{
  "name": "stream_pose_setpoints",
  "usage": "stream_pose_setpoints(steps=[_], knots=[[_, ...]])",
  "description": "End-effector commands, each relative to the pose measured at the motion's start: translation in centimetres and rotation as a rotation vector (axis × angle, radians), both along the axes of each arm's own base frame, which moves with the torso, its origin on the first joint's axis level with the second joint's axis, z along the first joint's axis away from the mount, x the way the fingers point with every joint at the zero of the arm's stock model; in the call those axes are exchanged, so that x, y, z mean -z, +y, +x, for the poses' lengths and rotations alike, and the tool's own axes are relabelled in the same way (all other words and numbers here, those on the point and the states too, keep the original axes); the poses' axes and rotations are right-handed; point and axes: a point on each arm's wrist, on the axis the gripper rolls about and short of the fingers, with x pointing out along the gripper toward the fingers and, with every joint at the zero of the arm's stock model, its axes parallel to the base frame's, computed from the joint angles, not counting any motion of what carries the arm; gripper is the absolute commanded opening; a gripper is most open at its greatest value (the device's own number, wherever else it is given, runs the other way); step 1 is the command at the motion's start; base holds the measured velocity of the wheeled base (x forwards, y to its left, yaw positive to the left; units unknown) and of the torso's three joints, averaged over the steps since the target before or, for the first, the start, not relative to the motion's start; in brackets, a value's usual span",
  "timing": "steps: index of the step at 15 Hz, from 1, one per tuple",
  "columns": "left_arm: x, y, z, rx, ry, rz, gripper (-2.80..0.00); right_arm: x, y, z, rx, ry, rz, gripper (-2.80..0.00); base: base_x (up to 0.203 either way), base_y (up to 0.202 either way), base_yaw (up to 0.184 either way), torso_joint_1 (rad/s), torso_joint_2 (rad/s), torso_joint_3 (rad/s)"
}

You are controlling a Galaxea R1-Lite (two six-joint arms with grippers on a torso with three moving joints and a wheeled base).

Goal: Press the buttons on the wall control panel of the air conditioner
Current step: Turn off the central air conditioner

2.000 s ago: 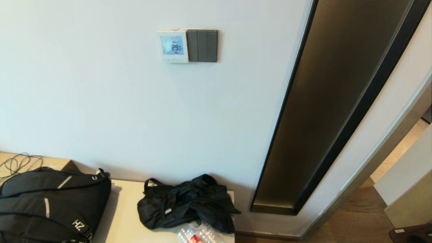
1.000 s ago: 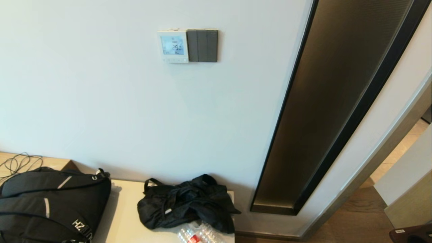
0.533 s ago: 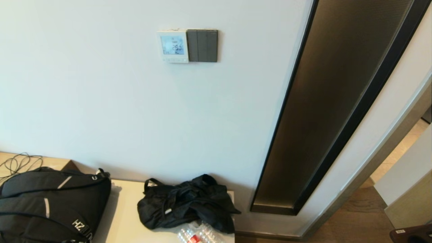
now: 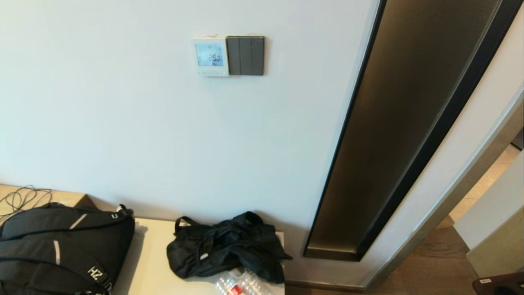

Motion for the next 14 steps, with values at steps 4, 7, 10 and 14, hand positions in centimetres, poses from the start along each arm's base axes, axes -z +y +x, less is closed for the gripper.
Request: stream_pose_setpoints(steps=[4,7,10,14], knots=[[0.00,0.00,0.01,-0.001,0.001,-0.002,-2.80,0.03,0.00,0.02,0.000,0.003,0.000,-2.80,0.000,0.000,0.000,0.000,0.00,0.000],[0.00,0.00,0.01,-0.001,0.001,-0.002,-2.80,0.01,0.00,0.02,0.000,0.002,0.000,-2.80,0.000,0.000,0.000,0.000,0.00,0.000],[0.00,0.00,0.01,-0.001,0.001,-0.002,-2.80,-0.01,0.00,0.01,0.002,0.001,0.000,-2.80,0.000,0.000,0.000,0.000,0.00,0.000],[0.00,0.00,0.01,-0.001,0.001,-0.002,-2.80,0.01,0.00,0.01,0.000,0.001,0.000,-2.80,0.000,0.000,0.000,0.000,0.00,0.000]])
